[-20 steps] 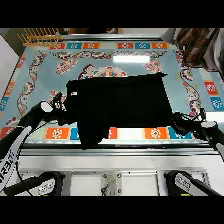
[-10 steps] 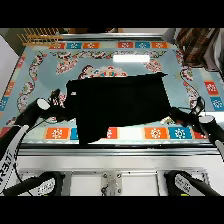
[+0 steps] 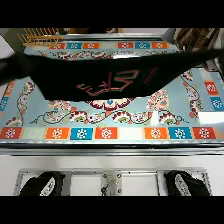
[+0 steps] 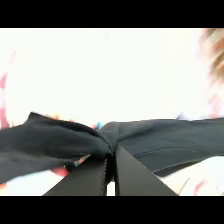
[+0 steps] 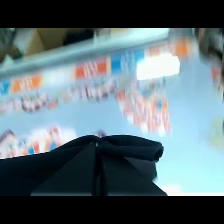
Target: Fold the clothes and pants, and hang the long-sleeved shirts on hangers.
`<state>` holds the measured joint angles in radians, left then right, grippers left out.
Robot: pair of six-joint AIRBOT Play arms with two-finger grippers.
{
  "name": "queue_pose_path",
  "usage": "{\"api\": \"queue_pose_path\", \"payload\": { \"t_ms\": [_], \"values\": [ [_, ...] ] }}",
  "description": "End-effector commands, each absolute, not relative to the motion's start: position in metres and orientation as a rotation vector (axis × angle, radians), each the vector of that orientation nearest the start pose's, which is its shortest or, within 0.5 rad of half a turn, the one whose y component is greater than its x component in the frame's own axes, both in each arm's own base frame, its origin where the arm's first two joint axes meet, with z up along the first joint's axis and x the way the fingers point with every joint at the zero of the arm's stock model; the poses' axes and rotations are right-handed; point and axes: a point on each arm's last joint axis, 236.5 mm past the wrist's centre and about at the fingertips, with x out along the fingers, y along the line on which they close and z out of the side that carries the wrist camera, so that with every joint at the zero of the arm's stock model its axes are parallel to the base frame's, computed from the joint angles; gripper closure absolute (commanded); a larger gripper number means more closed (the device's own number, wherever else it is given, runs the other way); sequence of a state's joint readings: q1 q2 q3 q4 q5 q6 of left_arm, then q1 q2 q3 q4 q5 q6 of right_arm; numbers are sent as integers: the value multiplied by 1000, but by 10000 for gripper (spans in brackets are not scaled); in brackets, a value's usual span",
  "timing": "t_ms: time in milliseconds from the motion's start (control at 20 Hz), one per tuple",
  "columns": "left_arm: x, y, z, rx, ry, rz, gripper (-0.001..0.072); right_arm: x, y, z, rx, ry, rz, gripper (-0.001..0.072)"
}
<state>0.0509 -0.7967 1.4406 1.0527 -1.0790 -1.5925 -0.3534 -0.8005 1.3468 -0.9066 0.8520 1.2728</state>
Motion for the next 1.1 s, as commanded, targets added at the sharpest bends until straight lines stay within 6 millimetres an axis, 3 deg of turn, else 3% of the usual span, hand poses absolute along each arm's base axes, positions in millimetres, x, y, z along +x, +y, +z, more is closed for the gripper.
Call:
{"api": "queue_pose_path", "payload": {
  "t_ms": [0, 150, 250, 350, 500, 650, 900, 1050],
  "values": [
    [234, -92, 446, -319, 138, -390, 696, 288, 12, 468, 123, -62, 140, 702],
    [176, -95, 478, -337, 14, -407, 696, 246, 21, 495, 109, -159, 120, 702],
    [160, -96, 483, -358, -9, -413, 696, 234, 17, 497, 118, -170, 85, 702],
    [165, -96, 476, -362, 24, -411, 696, 234, 14, 494, 123, -155, 69, 702],
    [210, -98, 435, -370, 221, -398, 696, 255, 12, 467, 154, -39, 85, 702],
    [277, -96, 366, -417, 463, -364, 696, 303, 4, 401, 218, 221, 111, 702],
    [409, -83, 185, -551, 812, -232, 696, 411, -25, 223, 300, 765, 110, 703],
    [463, -84, 89, -576, 932, -176, 696, 467, -28, 116, 301, 961, 97, 703]
  ]
}}
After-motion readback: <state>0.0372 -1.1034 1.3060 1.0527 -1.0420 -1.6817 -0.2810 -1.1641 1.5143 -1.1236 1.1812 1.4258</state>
